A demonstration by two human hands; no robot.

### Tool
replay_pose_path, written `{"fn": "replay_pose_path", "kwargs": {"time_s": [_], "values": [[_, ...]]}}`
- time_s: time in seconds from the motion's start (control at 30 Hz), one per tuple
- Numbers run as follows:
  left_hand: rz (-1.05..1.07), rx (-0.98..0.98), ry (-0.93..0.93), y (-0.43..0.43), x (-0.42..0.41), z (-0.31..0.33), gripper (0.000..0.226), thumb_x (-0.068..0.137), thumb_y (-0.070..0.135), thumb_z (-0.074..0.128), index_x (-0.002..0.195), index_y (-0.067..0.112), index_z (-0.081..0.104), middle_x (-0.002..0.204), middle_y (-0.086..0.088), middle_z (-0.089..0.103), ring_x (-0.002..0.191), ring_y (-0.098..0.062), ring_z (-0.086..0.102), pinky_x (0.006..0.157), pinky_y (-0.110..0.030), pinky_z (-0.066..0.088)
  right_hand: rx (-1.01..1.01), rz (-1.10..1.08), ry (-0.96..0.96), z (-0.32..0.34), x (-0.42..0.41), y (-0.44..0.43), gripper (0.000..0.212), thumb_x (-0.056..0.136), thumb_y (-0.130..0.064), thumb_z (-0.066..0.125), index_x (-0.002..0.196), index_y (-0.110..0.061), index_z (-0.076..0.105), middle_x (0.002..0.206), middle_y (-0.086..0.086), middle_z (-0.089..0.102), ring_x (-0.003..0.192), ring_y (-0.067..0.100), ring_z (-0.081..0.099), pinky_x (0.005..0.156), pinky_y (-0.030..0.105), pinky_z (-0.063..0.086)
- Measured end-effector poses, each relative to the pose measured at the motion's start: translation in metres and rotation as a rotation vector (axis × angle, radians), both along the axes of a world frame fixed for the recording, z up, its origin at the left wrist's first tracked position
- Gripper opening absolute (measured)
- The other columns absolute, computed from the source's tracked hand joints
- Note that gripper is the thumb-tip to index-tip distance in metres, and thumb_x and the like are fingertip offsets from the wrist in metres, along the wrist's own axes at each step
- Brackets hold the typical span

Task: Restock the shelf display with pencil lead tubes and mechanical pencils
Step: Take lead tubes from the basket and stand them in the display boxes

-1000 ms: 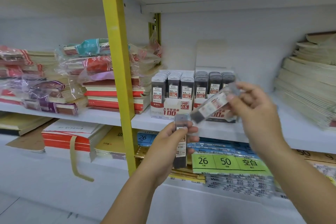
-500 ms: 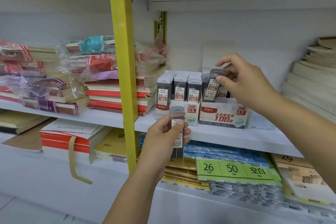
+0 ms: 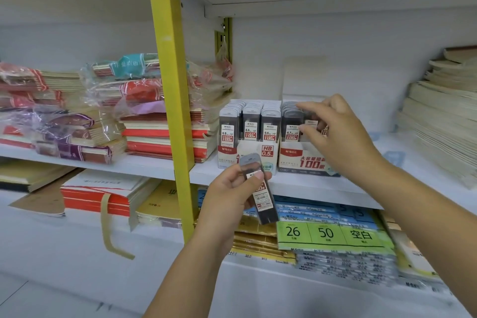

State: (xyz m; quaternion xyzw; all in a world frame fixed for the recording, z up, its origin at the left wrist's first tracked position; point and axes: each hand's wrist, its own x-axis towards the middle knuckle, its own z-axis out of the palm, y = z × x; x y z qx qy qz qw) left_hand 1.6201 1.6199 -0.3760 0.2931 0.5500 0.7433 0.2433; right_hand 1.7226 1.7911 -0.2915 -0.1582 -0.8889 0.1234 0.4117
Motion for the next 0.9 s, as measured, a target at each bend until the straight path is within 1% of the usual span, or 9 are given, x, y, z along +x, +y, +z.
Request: {"fn": "replay_pose_path", "kwargs": {"time_s": [0.1, 0.17, 0.23, 0.33, 0.4, 0.5, 0.73, 0.83, 0.9], "values": [[-0.013, 0.030, -0.051, 0.000, 0.003, 0.002, 0.018, 0.095, 0.019, 0.066, 0.112, 0.024, 0.068, 0.099, 0.002, 0.079, 0.091, -0.014, 0.076, 0.076, -0.031, 0.062, -0.134, 0.177, 0.098, -0.034, 0.028, -0.026, 0.027, 0.092, -0.026, 0.056, 0.117, -0.037, 0.058, 0.091, -0.017, 0.055, 0.084, -0.002, 0.054, 0.071, 0.007, 0.043], [-0.009, 0.062, -0.086, 0.000, 0.006, 0.003, 0.017, 0.093, 0.017, 0.069, 0.109, 0.021, 0.070, 0.099, -0.002, 0.079, 0.092, -0.019, 0.076, 0.072, -0.028, 0.061, -0.355, 0.276, 0.041, -0.061, 0.039, -0.045, 0.019, 0.089, -0.034, 0.058, 0.105, -0.043, 0.057, 0.093, -0.023, 0.059, 0.087, -0.005, 0.057, 0.073, 0.007, 0.046], [-0.003, 0.081, -0.119, 0.001, 0.010, 0.004, 0.017, 0.091, 0.016, 0.070, 0.109, 0.018, 0.071, 0.100, -0.006, 0.078, 0.094, -0.022, 0.076, 0.072, -0.029, 0.061, -0.600, 0.346, -0.046, -0.080, 0.042, -0.055, 0.021, 0.087, -0.034, 0.066, 0.102, -0.042, 0.055, 0.097, -0.026, 0.062, 0.089, -0.002, 0.063, 0.074, 0.013, 0.052], [-0.016, 0.097, -0.162, 0.002, 0.016, 0.005, 0.017, 0.092, 0.017, 0.070, 0.109, 0.014, 0.071, 0.100, -0.012, 0.078, 0.094, -0.024, 0.076, 0.071, -0.027, 0.061, -0.837, 0.397, 0.042, -0.088, 0.043, -0.056, 0.021, 0.088, -0.010, 0.068, 0.100, -0.025, 0.059, 0.094, -0.005, 0.072, 0.082, 0.018, 0.073, 0.072, 0.034, 0.058], [-0.036, 0.089, -0.182, 0.001, 0.018, 0.005, 0.015, 0.094, 0.023, 0.068, 0.107, 0.015, 0.072, 0.100, -0.012, 0.078, 0.095, -0.023, 0.076, 0.072, -0.026, 0.061, -0.897, 0.367, 0.130, -0.082, 0.046, -0.052, 0.018, 0.090, -0.002, 0.064, 0.098, -0.018, 0.061, 0.090, 0.001, 0.073, 0.074, 0.024, 0.073, 0.063, 0.032, 0.058], [-0.059, 0.058, -0.165, 0.002, 0.019, 0.005, 0.015, 0.094, 0.031, 0.067, 0.097, 0.021, 0.078, 0.101, -0.011, 0.078, 0.098, -0.021, 0.075, 0.074, -0.028, 0.061, -0.917, 0.358, 0.129, -0.078, 0.050, -0.045, 0.022, 0.090, -0.002, 0.063, 0.101, -0.021, 0.062, 0.087, 0.000, 0.074, 0.075, 0.022, 0.073, 0.062, 0.026, 0.058], [-0.060, -0.006, 0.014, 0.008, 0.022, 0.010, 0.014, 0.096, 0.029, 0.065, 0.100, 0.027, 0.079, 0.096, -0.006, 0.078, 0.089, -0.017, 0.075, 0.070, -0.023, 0.059, -0.719, 0.333, -0.012, -0.070, 0.048, -0.042, 0.026, 0.083, -0.014, 0.073, 0.100, -0.032, 0.065, 0.089, -0.016, 0.070, 0.081, 0.004, 0.067, 0.072, 0.023, 0.057], [0.018, -0.033, 0.219, 0.014, 0.023, 0.014, 0.014, 0.096, 0.030, 0.065, 0.099, 0.035, 0.077, 0.097, 0.005, 0.078, 0.089, -0.006, 0.072, 0.070, -0.014, 0.055, -0.647, 0.356, -0.029, -0.056, 0.044, -0.041, 0.047, 0.085, -0.007, 0.071, 0.112, -0.043, 0.057, 0.089, -0.011, 0.067, 0.077, 0.006, 0.066, 0.066, 0.025, 0.057], [0.213, -0.052, 0.443, 0.019, 0.018, 0.013, 0.016, 0.095, 0.035, 0.066, 0.108, 0.042, 0.070, 0.110, 0.018, 0.068, 0.100, 0.007, 0.062, 0.078, -0.003, 0.047, -0.582, 0.376, 0.060, -0.036, 0.044, -0.033, 0.071, 0.084, -0.001, 0.068, 0.121, -0.057, 0.045, 0.091, -0.010, 0.065, 0.076, 0.007, 0.067, 0.061, 0.023, 0.057]]}}
